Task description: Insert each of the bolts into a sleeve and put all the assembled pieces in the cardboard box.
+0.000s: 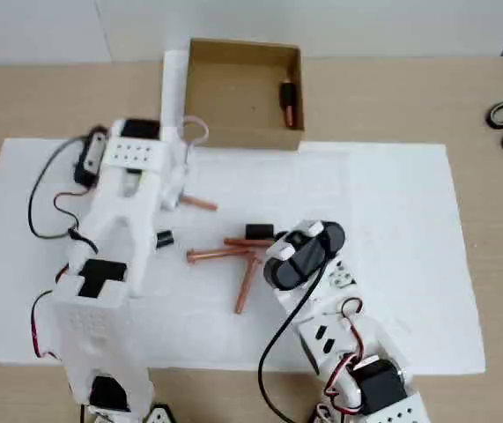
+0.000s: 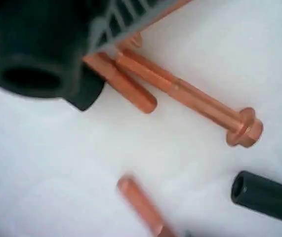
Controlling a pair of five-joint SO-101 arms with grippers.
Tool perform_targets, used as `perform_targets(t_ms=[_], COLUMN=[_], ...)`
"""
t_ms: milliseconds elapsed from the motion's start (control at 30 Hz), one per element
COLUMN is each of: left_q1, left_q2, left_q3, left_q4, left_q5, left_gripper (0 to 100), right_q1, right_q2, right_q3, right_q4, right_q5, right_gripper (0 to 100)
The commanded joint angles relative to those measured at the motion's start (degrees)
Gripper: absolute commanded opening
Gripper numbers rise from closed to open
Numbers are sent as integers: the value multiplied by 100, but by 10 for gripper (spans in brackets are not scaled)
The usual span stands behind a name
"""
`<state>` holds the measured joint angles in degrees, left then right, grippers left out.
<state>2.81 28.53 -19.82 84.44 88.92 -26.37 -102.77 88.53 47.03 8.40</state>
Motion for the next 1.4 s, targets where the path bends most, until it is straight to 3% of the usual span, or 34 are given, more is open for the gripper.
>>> perform_targets(t_ms=[0,133,400,633,833,1000,1367], left_q1=[44,44,35,791,1776,1714,1846], left_q2=[-97,-97,-229,-2119,-4413,-5987,-9231], left_q3=[-1446,-2536,-3231,-1956,268,2088,7196], left_q4=[598,1292,1609,1609,1292,-747,-6664], left_q5=[9,-141,-2031,-3701,-4360,-4879,-6514], left_gripper=[6,6,6,6,6,6,6], right_q1=[66,66,31,31,31,31,22], right_q2=[-110,-110,-110,-101,-110,-110,-110], right_q3=[-70,-70,-70,18,545,791,791], right_q4=[-13,-13,-40,-1727,-2316,-2703,-3635], right_q5=[62,62,62,62,62,62,53], right_gripper=[4,4,5,5,5,5,6])
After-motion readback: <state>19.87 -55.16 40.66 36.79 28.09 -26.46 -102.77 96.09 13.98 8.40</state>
